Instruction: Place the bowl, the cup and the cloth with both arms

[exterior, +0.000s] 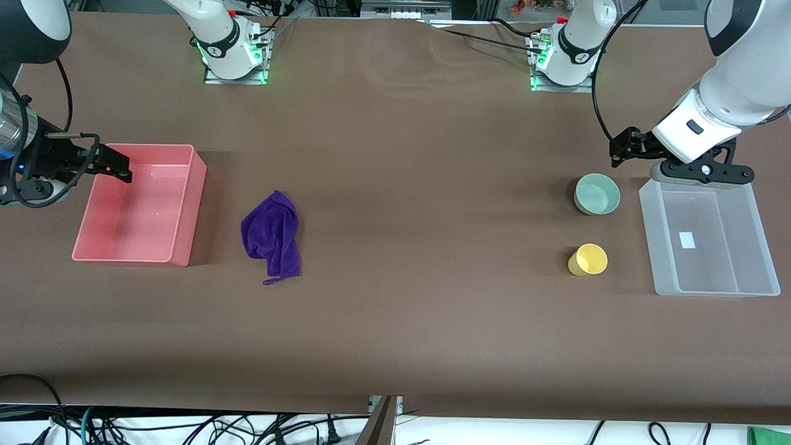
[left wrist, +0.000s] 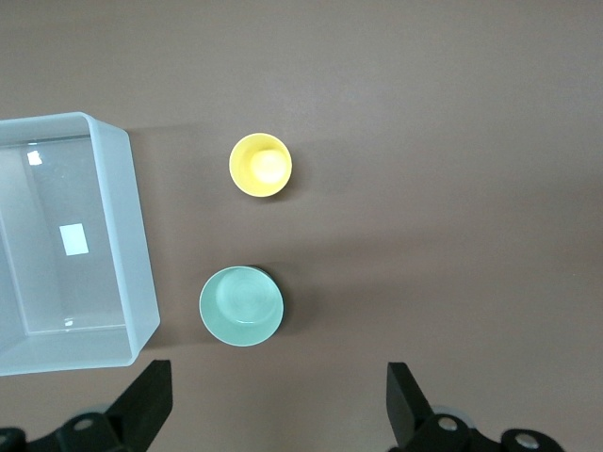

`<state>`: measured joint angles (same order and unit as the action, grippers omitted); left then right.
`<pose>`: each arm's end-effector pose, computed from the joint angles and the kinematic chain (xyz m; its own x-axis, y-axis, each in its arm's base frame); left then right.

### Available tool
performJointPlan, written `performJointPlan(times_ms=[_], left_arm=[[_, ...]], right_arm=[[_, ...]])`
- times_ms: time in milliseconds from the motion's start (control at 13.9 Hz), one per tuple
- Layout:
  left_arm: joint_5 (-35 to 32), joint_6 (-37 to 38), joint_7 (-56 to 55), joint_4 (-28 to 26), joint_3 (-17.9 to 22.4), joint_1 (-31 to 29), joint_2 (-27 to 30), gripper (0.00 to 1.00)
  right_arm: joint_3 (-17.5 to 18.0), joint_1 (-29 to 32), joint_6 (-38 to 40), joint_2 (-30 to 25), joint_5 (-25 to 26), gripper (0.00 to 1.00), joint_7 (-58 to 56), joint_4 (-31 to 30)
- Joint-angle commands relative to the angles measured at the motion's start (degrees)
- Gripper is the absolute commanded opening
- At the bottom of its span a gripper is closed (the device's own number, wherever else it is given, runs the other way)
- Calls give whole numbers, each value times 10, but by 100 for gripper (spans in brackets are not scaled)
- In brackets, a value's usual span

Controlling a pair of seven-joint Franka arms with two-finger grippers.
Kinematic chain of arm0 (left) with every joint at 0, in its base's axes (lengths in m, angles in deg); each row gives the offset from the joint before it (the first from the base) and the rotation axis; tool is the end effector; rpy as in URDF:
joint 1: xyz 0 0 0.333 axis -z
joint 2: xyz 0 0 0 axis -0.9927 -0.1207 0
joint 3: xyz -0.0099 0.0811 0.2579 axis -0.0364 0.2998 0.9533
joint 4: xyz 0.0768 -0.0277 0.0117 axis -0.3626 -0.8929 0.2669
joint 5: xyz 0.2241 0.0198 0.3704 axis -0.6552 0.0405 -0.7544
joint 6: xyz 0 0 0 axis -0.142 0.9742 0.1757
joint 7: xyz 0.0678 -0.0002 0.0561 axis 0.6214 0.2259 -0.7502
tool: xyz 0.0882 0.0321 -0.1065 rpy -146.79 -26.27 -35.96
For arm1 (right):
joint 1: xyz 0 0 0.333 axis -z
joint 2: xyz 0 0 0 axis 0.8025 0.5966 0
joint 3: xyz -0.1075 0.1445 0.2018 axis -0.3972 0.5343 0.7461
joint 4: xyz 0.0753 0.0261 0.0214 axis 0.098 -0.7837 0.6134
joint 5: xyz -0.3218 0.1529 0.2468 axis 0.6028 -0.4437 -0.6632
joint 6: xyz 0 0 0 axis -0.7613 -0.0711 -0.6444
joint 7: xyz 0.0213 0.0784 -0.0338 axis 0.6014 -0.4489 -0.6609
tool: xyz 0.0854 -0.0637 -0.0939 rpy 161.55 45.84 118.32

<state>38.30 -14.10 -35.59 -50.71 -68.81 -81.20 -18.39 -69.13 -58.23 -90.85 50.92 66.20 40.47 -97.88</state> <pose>0.5909 -0.0858 0.4739 0.9928 -0.0979 -0.0686 -0.0997 -0.9948 -0.0230 0.6344 0.0309 0.4987 0.9957 0.0780 -0.0491 0.0789 -0.9968 0.0159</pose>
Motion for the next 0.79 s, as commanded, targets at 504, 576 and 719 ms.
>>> performJointPlan(times_ms=[504, 576, 719], left_arm=[[16, 10, -4, 2, 3, -3, 8, 100], [16, 10, -2, 2, 3, -3, 8, 100], [15, 10, 2, 2, 4, -5, 7, 100]], right_arm=[[4, -19, -9, 43, 3, 100, 7, -12], [4, -25, -17, 63, -2, 100, 7, -11], [5, -38, -51, 87, -6, 100, 9, -14]])
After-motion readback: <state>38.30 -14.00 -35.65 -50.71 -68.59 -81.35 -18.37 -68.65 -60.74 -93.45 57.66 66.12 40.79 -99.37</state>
